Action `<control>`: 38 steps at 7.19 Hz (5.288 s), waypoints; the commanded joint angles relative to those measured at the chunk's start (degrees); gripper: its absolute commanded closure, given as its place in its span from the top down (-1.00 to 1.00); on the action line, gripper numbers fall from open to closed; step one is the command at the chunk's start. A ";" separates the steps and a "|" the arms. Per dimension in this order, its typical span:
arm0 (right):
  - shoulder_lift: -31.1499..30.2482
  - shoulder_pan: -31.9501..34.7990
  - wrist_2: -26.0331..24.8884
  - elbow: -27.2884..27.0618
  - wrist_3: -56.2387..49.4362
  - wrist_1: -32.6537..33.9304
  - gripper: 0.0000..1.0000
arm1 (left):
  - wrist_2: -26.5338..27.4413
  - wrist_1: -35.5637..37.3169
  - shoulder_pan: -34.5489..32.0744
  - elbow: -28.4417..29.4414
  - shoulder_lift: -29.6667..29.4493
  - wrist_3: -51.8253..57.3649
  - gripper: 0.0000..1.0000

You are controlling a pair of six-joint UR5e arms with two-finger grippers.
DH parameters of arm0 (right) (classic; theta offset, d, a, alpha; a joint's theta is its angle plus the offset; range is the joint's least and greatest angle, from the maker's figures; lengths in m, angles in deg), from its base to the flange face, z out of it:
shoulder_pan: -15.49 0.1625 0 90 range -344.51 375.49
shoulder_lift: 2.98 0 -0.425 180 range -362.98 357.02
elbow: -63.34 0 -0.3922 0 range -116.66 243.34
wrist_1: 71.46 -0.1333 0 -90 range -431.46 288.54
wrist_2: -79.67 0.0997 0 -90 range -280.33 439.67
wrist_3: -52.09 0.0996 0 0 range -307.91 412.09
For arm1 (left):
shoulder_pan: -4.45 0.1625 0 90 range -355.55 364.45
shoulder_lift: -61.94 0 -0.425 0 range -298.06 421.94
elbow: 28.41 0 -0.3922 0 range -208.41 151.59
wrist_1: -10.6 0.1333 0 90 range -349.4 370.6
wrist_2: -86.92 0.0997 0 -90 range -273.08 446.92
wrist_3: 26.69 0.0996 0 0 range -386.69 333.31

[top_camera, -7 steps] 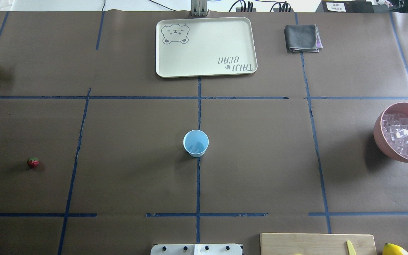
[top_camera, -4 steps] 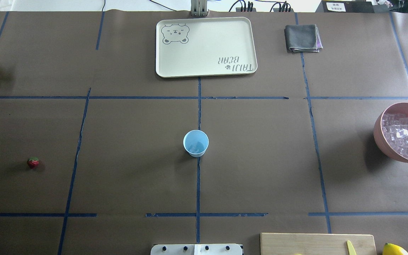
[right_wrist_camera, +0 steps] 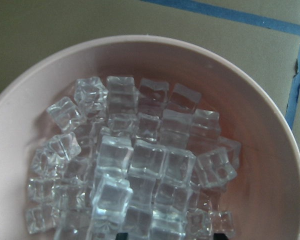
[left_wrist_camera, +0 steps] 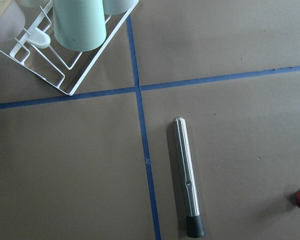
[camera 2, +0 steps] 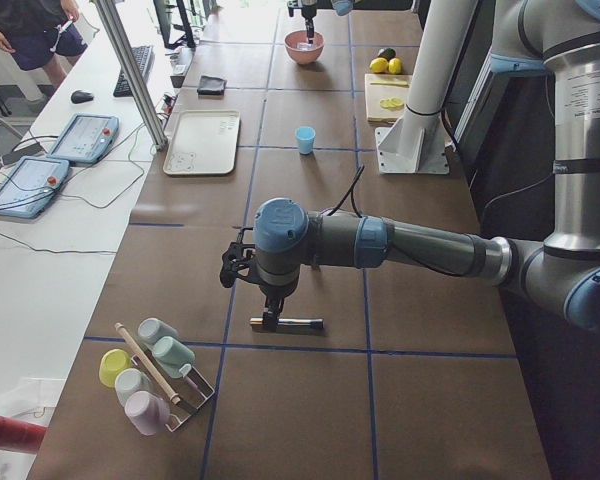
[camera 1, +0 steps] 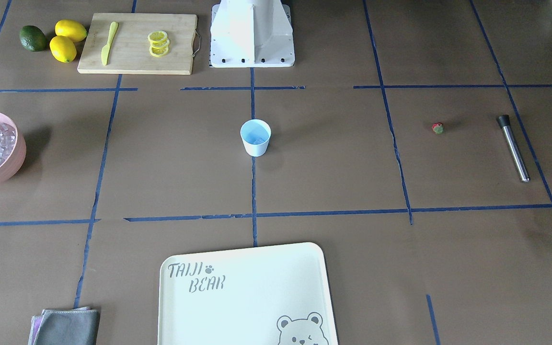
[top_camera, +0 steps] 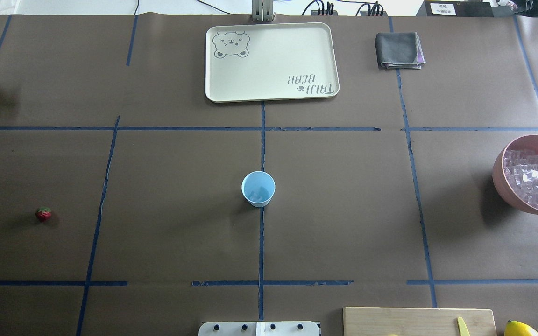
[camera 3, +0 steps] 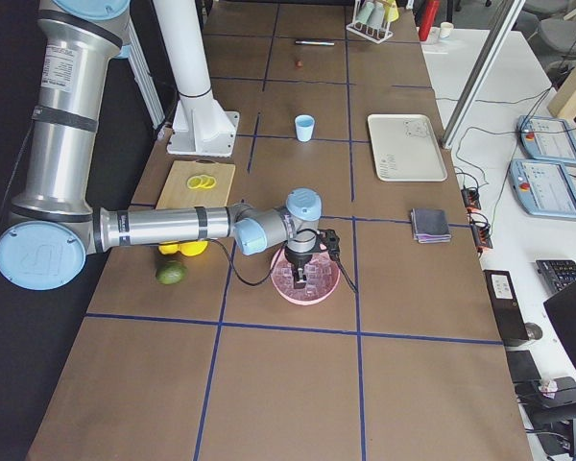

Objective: Mash ice and strawberries in cup
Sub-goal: 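Lower the right gripper into the bowl and grasp another ice cube, then carry the ice cube over the light-blue cup with the right gripper, then open the right gripper to drop the ice cube into the cup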

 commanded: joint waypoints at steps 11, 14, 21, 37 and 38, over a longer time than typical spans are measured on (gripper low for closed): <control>-2.07 5.55 0.39 -15.77 -0.54 11.20 -1.00 | -0.40 0.18 -0.14 -0.47 0.26 -0.05 1.00; 18.15 3.30 2.32 -18.92 2.52 31.16 -1.00 | -0.40 0.26 -0.05 -0.38 0.26 0.04 1.00; 57.15 -30.54 -15.59 -2.77 50.24 36.07 -1.00 | -1.72 0.09 -0.05 -0.47 0.18 -0.66 1.00; 60.87 -36.89 -20.78 6.58 55.71 27.44 0.99 | -1.81 0.09 -0.14 -0.91 -0.35 -1.28 1.00; 59.65 -34.89 -20.70 3.44 55.54 27.62 0.99 | -1.81 0.09 -0.05 -0.91 -0.44 -1.28 1.00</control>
